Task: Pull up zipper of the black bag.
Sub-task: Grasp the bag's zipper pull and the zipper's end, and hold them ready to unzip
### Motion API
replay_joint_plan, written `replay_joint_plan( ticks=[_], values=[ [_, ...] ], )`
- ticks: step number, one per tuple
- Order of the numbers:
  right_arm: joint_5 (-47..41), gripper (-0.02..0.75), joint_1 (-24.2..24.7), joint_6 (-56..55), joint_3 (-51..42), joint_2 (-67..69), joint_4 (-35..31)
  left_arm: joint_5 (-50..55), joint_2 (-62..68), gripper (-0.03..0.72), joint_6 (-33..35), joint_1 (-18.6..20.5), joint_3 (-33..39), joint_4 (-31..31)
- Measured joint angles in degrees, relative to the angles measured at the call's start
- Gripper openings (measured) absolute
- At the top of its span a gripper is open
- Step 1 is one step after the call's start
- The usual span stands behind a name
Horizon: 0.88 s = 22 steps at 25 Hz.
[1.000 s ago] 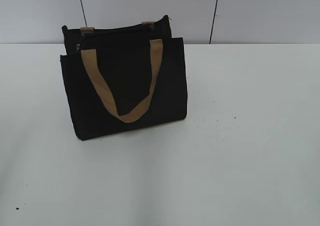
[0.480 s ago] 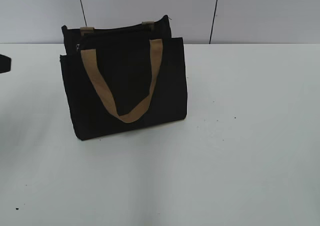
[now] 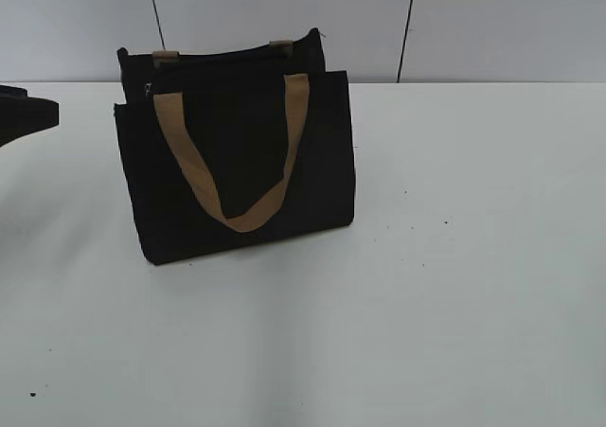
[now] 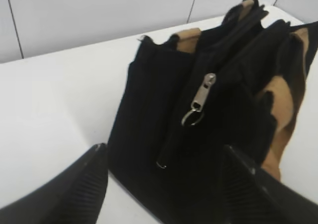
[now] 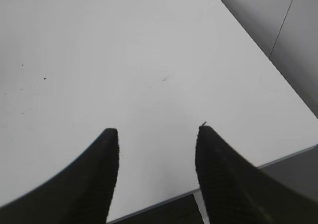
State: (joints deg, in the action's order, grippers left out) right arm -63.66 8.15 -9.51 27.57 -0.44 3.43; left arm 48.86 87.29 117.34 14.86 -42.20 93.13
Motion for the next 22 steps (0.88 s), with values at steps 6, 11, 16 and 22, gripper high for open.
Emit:
replay_joint_plan(
  ticks=[6,11,16,22],
  values=[
    [0.0,0.387,0.0,0.0,0.0,0.0,0.0,1.9,7.0,0.5,13.5,-0.5,0.0,3.4],
    [0.0,0.387,0.0,0.0,0.0,0.0,0.0,2.4,12.4,0.493,25.9,-3.0,-0.2,5.9],
    [0.0,0.387,0.0,0.0,0.0,0.0,0.0,2.5,18.2,0.493,29.1,-4.9,-3.6,5.9],
    [0.0,0.387,0.0,0.0,0.0,0.0,-0.1,3.2,23.6,0.491,29.5,-6.9,-9.2,6.1]
  ],
)
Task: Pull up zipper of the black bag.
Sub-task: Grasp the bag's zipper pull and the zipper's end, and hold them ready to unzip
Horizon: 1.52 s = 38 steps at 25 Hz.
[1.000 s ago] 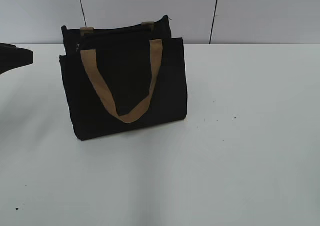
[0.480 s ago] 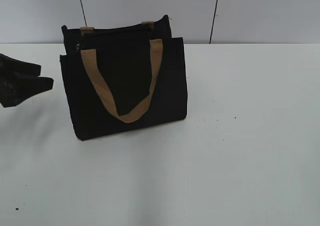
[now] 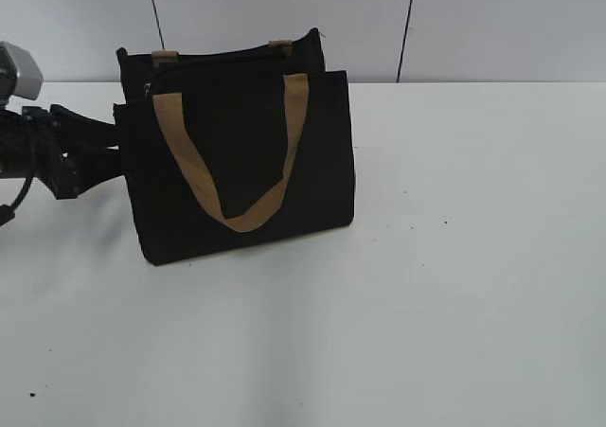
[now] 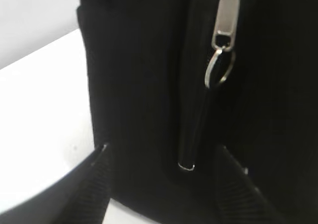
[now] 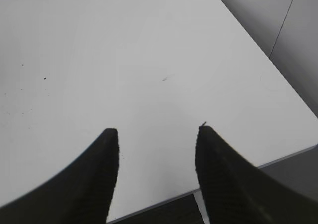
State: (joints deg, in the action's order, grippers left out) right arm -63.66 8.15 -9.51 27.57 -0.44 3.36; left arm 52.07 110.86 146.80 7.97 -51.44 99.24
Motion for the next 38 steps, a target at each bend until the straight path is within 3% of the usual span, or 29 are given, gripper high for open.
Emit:
replay_joint_plan(
  ticks=[10,14,17,25,28,32,38],
  values=[
    [0.0,0.387,0.0,0.0,0.0,0.0,0.0,0.5,4.2,0.491,0.9,-3.6,-1.0,0.0],
    [0.0,0.387,0.0,0.0,0.0,0.0,0.0,0.3,5.0,0.459,1.7,-4.7,-1.1,0.2],
    [0.0,0.387,0.0,0.0,0.0,0.0,0.0,0.2,5.4,0.391,1.9,-5.3,-1.2,0.2],
    [0.0,0.387,0.0,0.1,0.0,0.0,0.0,-0.1,5.6,0.101,1.9,-5.6,-1.6,0.2],
    [0.1,0.387,0.0,3.0,0.1,0.0,-0.5,-0.1,5.3,0.077,0.6,-5.6,-1.6,0.1],
    [0.7,0.387,0.0,13.5,2.5,1.4,-6.1,0.0,2.8,0.078,-2.1,-4.6,-1.6,0.0],
    [1.6,0.387,0.0,32.5,9.1,15.9,-20.4,0.0,-0.5,0.074,-7.9,-3.2,-1.6,-0.7]
  ],
)
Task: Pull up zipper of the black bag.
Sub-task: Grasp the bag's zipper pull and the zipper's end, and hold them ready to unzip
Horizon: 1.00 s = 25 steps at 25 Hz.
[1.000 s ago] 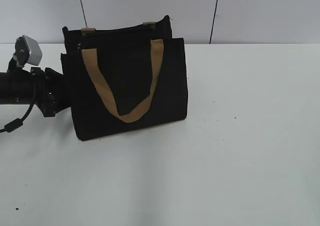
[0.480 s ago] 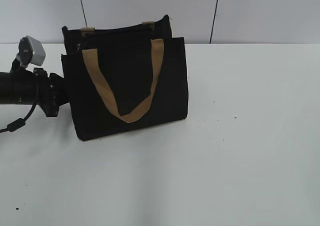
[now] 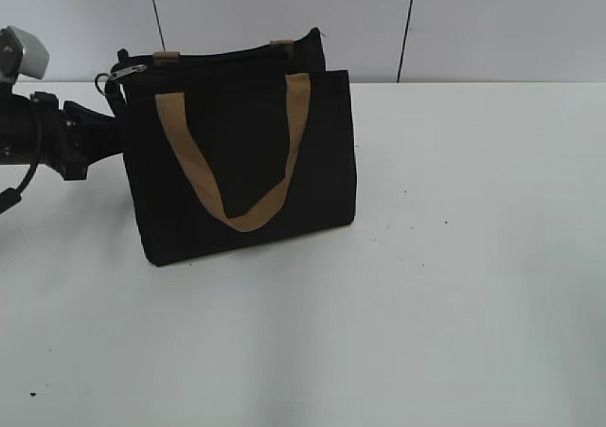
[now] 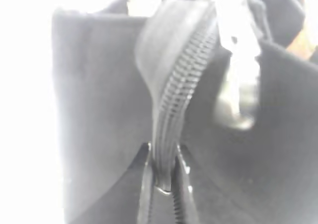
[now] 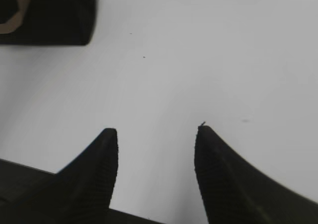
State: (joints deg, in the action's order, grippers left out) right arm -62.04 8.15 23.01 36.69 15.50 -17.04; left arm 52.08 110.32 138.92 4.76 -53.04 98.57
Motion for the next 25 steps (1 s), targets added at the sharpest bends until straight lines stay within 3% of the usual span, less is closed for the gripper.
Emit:
replay_joint_plan(
  ticks=[6,12,17,25],
  values=[
    [-1.0,0.387,0.0,10.2,11.2,17.5,-11.6,0.7,-1.8,0.074,-1.7,0.0,0.1,-0.4],
    [-6.7,0.363,-1.7,14.5,25.9,39.9,-15.0,1.3,-1.8,0.051,-1.8,0.0,0.1,-0.5],
    [-6.8,0.335,-12.8,13.5,38.9,53.9,-15.2,1.4,-1.8,0.027,-1.8,0.1,0.1,-0.5],
    [-4.7,0.333,-31.1,-1.0,60.5,75.0,-10.0,2.8,-1.8,0.025,-1.9,0.1,0.1,-0.5]
  ],
)
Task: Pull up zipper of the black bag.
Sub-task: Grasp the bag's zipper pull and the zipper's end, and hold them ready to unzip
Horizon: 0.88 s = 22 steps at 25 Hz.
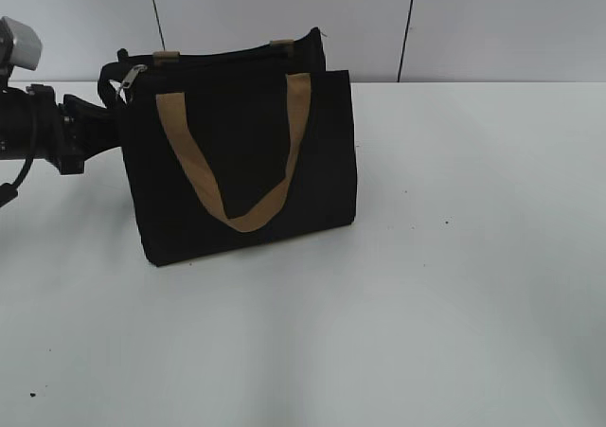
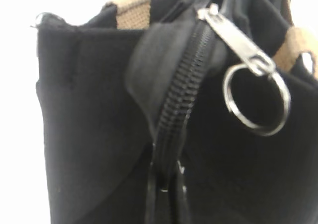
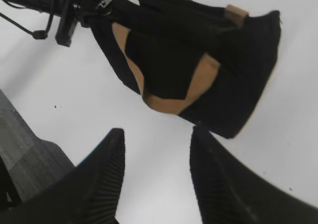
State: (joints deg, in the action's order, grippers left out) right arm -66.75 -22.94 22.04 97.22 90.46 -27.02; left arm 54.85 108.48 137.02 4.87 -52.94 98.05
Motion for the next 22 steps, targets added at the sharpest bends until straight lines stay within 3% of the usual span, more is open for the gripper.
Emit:
replay_joint_plan(
  ticks=[12,17,22],
  values=[
    [4.7,0.327,-15.1,-13.2,25.1,26.7,3.2,0.3,-2.5,0.025,-0.1,0.0,0.0,-0.2],
    [5.3,0.326,-17.5,-19.4,33.1,34.8,4.3,0.5,-3.4,0.025,-0.1,0.0,0.1,-0.2],
    [4.8,0.326,-17.7,-24.4,35.3,38.8,6.4,1.2,-3.4,0.025,-0.1,0.0,0.1,-0.2]
  ],
)
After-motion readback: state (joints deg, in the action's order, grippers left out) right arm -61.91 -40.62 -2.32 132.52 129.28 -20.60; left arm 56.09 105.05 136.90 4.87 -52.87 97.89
